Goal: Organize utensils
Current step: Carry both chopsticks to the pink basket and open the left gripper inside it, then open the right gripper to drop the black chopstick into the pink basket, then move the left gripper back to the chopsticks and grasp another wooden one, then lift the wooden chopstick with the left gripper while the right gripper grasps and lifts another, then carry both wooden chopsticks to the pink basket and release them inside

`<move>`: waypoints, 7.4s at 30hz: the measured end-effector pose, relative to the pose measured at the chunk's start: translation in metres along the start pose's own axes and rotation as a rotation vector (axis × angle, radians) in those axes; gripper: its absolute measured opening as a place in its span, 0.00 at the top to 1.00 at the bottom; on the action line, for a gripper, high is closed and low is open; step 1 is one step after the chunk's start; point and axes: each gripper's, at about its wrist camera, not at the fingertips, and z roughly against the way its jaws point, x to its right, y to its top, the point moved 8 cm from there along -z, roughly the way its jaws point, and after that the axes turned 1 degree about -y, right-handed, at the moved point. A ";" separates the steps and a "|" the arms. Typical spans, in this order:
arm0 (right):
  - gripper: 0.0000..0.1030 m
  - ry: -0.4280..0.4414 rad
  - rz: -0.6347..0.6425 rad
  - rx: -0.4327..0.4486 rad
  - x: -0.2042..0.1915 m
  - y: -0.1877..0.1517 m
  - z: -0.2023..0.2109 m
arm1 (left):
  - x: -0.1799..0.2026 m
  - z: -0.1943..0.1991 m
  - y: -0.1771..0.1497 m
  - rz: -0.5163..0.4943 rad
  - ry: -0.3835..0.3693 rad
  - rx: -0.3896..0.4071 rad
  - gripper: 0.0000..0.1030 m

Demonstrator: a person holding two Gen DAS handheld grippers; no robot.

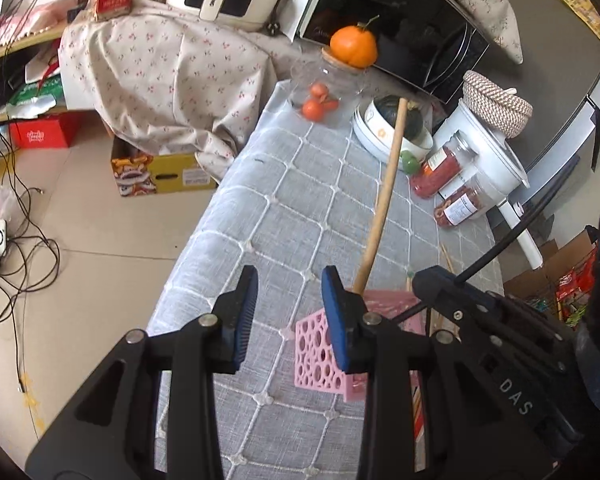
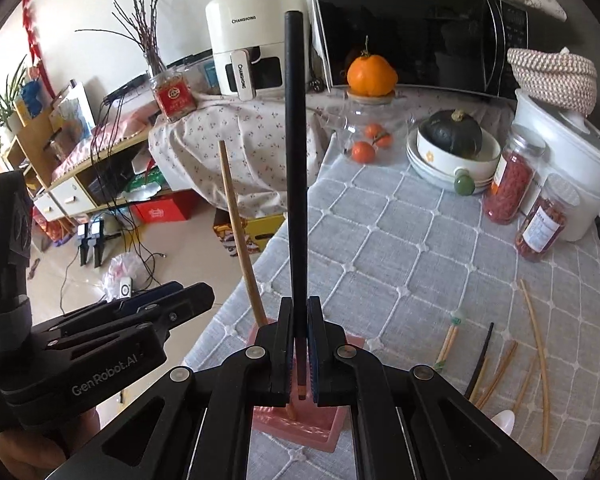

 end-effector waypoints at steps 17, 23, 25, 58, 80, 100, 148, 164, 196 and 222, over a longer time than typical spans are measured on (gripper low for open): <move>0.84 0.042 -0.075 0.063 0.016 0.010 0.027 | 0.013 0.012 0.000 -0.002 -0.045 0.009 0.66; 0.94 0.069 -0.135 0.103 0.028 0.013 0.043 | 0.028 0.023 -0.001 -0.027 -0.082 0.018 0.67; 0.94 0.108 -0.160 0.106 0.030 0.014 0.051 | 0.033 0.030 -0.002 -0.036 -0.098 0.025 0.67; 0.54 -0.094 -0.486 -0.003 0.207 -0.091 0.113 | 0.184 -0.092 -0.110 -0.444 0.093 -0.243 0.47; 0.54 -0.064 -0.536 0.038 0.216 -0.091 0.124 | 0.184 -0.142 -0.099 -0.338 0.085 -0.289 0.95; 0.54 -0.060 -0.547 0.016 0.222 -0.095 0.123 | 0.179 -0.145 -0.102 -0.343 0.081 -0.326 0.75; 0.79 -0.055 -0.452 -0.278 0.205 -0.110 -0.023 | 0.169 0.047 -0.053 -0.350 -0.246 0.166 0.94; 0.95 -0.062 -0.410 0.067 0.188 -0.049 0.064 | 0.141 0.082 -0.023 -0.355 -0.279 0.371 0.94; 0.95 0.067 -0.185 0.476 0.090 -0.003 0.149 | 0.084 0.045 0.018 -0.225 -0.096 0.655 0.94; 0.95 0.059 -0.234 0.555 0.062 0.024 0.141 | 0.029 0.054 0.005 -0.052 0.017 0.283 0.41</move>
